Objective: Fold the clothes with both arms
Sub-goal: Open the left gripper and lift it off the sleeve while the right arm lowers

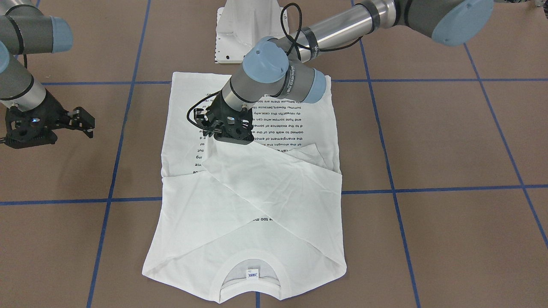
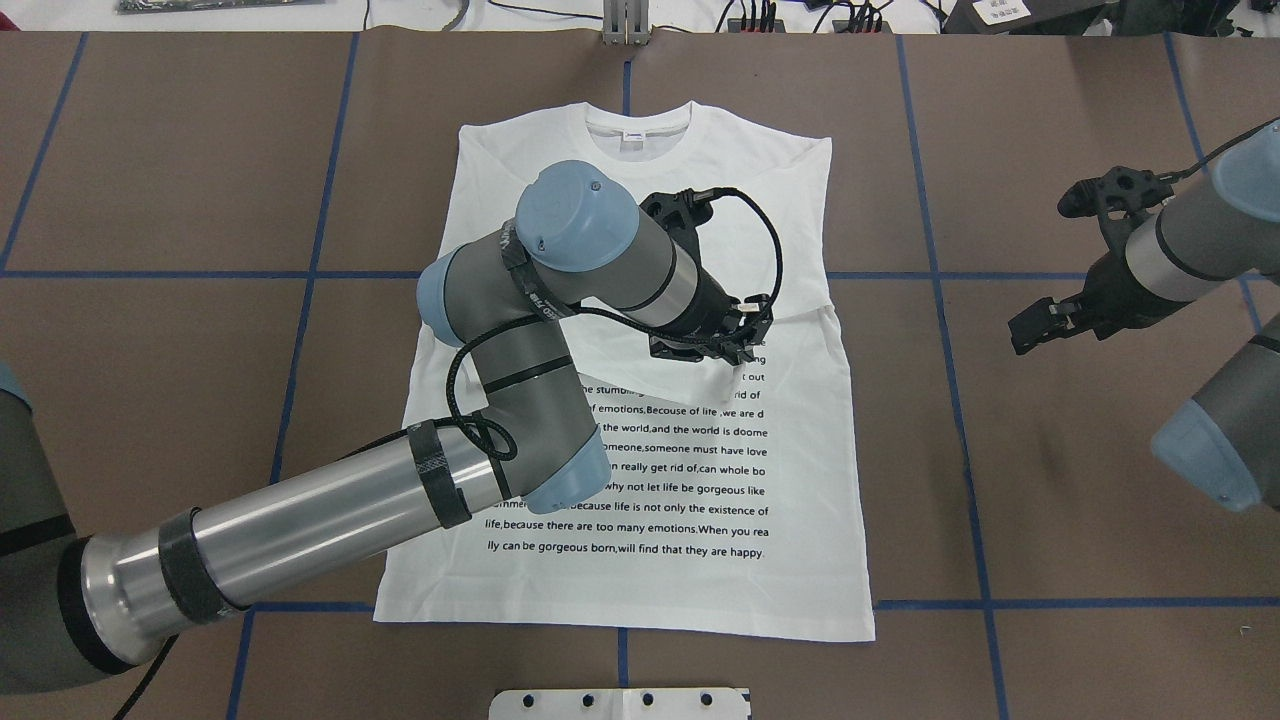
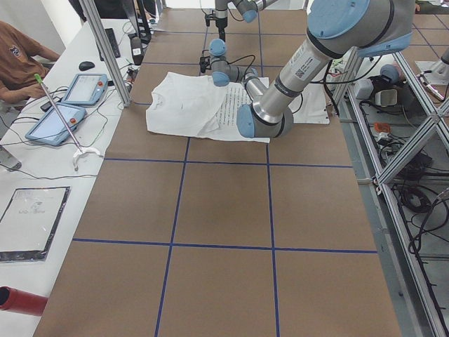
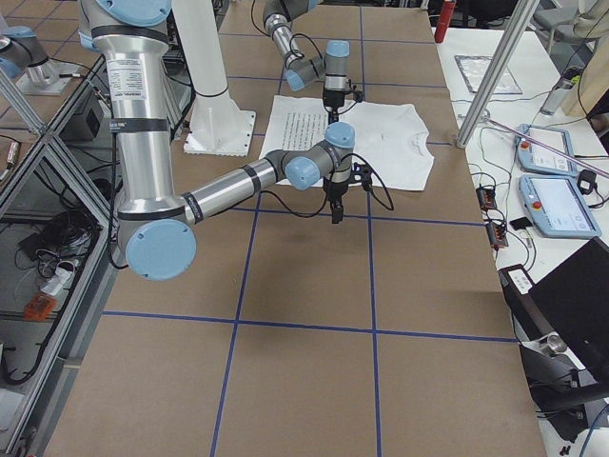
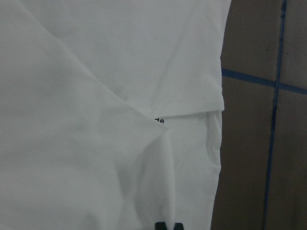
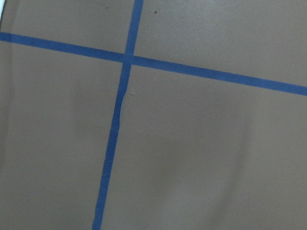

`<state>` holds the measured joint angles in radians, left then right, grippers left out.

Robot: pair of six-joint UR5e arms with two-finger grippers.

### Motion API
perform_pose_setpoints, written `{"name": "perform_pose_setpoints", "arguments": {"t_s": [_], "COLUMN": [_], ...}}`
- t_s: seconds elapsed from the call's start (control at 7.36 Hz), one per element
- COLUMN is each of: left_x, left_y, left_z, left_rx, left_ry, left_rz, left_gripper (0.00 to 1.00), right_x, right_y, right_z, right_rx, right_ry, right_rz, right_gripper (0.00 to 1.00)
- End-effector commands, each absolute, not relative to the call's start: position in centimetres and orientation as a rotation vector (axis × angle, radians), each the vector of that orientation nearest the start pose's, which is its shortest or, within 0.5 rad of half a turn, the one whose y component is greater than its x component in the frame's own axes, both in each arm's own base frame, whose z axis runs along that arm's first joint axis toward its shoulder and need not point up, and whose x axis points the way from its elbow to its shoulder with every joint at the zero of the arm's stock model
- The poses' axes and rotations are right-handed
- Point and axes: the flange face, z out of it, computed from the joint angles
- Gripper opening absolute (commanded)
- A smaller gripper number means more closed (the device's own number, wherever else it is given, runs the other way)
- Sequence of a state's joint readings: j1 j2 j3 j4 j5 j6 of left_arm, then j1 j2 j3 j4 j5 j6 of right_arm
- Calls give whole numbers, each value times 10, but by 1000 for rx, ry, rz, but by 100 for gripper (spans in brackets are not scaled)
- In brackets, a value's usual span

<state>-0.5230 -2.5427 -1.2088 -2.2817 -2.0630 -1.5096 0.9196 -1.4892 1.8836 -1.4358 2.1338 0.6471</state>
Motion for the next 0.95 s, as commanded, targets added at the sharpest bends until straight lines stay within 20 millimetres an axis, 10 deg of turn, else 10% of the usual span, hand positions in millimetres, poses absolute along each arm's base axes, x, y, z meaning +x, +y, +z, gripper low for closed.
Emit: {"name": "perform_pose_setpoints", "arguments": {"t_s": [0.0, 0.41, 0.82], "left_x": [638, 630, 563], "left_y": [-455, -457, -461], "left_z": [96, 124, 174], "left_rx": [9, 12, 19], "left_ry": [1402, 1372, 1309], "left_rz": [-46, -63, -123], "left_gripper": [100, 99, 98], "right_x": [-257, -262, -297], "right_y": [-469, -474, -455], "right_z": [460, 446, 419], "right_rx": [75, 91, 102], "right_ry": [-746, -762, -864], "right_rz": [-152, -145, -32], "right_gripper": [100, 100, 100]}}
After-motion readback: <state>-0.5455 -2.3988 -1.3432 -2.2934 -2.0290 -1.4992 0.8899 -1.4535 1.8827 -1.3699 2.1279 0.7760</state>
